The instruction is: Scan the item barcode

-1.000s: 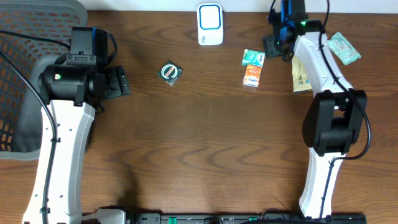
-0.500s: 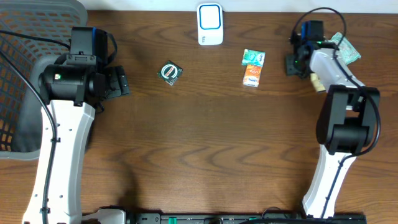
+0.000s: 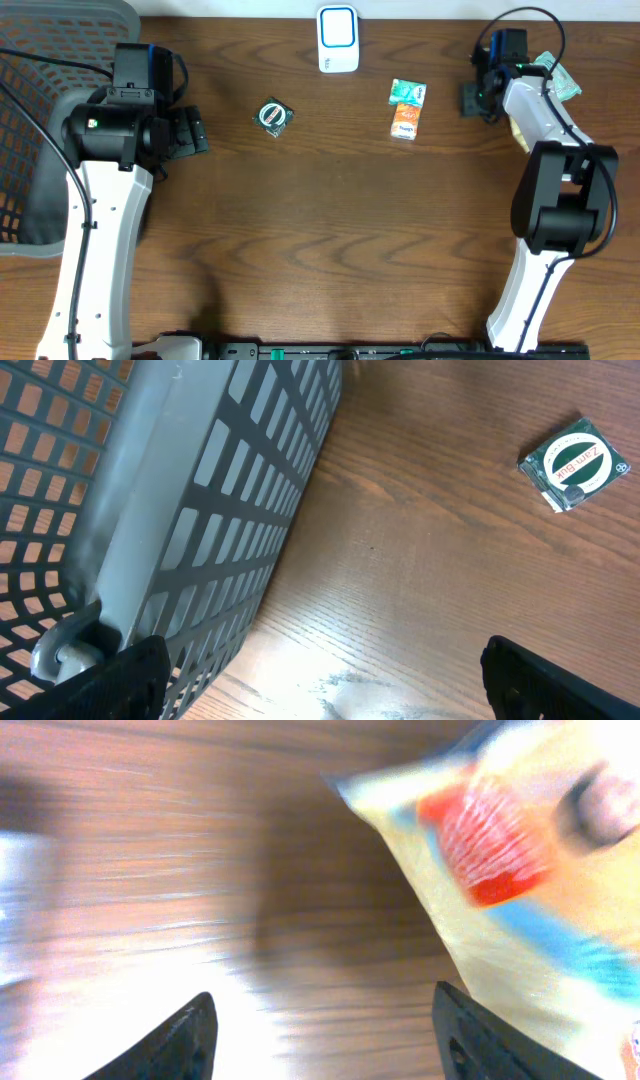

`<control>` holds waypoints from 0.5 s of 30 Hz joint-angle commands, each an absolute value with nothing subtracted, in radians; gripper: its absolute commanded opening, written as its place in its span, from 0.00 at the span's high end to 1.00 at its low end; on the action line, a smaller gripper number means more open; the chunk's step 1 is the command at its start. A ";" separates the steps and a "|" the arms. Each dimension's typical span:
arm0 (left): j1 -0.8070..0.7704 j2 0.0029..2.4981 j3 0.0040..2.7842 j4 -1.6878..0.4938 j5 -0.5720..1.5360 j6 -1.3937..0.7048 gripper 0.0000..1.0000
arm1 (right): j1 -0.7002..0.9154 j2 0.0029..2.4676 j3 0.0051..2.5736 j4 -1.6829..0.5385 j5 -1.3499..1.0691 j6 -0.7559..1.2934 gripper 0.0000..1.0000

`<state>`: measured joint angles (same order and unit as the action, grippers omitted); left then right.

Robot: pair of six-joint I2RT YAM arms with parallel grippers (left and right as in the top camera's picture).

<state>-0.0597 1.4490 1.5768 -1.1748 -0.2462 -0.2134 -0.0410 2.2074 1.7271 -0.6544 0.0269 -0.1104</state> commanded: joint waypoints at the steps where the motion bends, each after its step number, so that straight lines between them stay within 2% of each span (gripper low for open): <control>1: -0.054 1.442 1.586 -1.178 -0.263 -0.219 0.02 | 0.010 2.112 1.751 -0.673 -0.186 -0.101 0.32; 15: -0.054 1.442 1.586 -1.178 -0.263 -0.219 0.02 | 0.167 2.114 1.750 -0.743 -0.257 0.146 0.28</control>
<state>-0.0597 1.4490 1.5768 -1.1744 -0.2462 -0.2134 0.1318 2.1078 1.7416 -0.7311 -0.2127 0.0502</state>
